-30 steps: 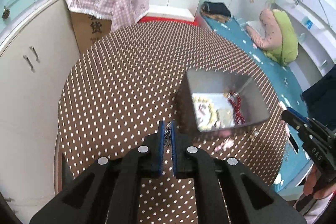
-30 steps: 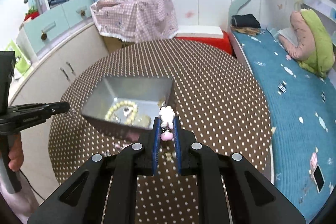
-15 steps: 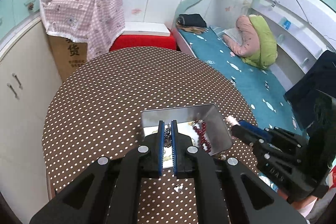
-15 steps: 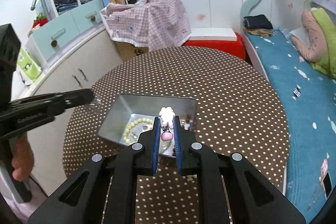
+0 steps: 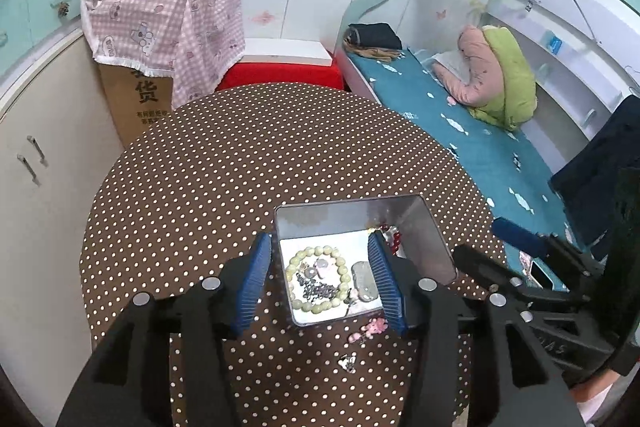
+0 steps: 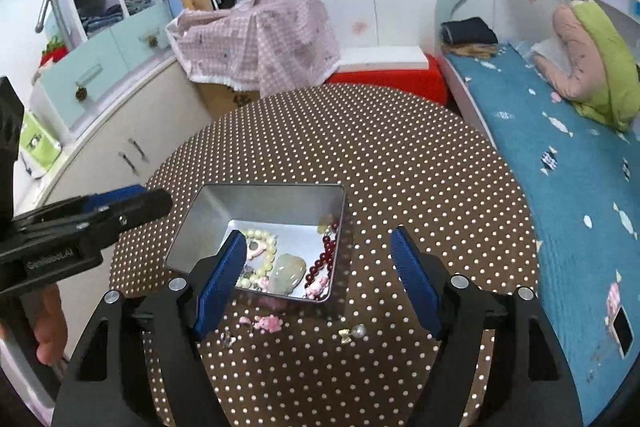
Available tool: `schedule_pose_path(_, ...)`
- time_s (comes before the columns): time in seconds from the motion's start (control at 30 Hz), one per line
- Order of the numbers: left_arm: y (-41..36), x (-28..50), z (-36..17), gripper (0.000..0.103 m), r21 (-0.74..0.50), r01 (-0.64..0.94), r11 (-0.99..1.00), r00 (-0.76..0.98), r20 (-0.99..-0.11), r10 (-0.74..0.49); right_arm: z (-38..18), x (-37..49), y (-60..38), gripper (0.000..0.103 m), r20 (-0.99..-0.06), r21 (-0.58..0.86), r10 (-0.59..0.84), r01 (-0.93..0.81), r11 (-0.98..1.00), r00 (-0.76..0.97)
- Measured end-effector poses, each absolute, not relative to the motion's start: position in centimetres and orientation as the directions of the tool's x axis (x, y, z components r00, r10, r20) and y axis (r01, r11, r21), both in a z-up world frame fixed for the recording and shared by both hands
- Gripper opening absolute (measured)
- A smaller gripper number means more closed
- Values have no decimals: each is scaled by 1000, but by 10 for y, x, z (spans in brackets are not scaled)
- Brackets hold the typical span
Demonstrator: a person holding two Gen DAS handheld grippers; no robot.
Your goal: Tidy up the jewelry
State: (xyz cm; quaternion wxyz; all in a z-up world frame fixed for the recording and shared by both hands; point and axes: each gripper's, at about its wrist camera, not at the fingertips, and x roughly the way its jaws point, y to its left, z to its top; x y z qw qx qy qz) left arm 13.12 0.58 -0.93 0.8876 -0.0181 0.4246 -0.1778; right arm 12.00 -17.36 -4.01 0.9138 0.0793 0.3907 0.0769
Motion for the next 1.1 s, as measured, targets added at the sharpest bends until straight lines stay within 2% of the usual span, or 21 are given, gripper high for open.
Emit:
schedule_pose_path(0.53,18,104,-30,49,-166,269,949,546,-785,-292,-57,101,-201,72,-742,181,141,-6,983,655)
schedule_pose_path(1.1,10,82,-89,49,-177,278,944,395,-875,-281,-119,79,-199,72,-824,120,105,-9,993,556)
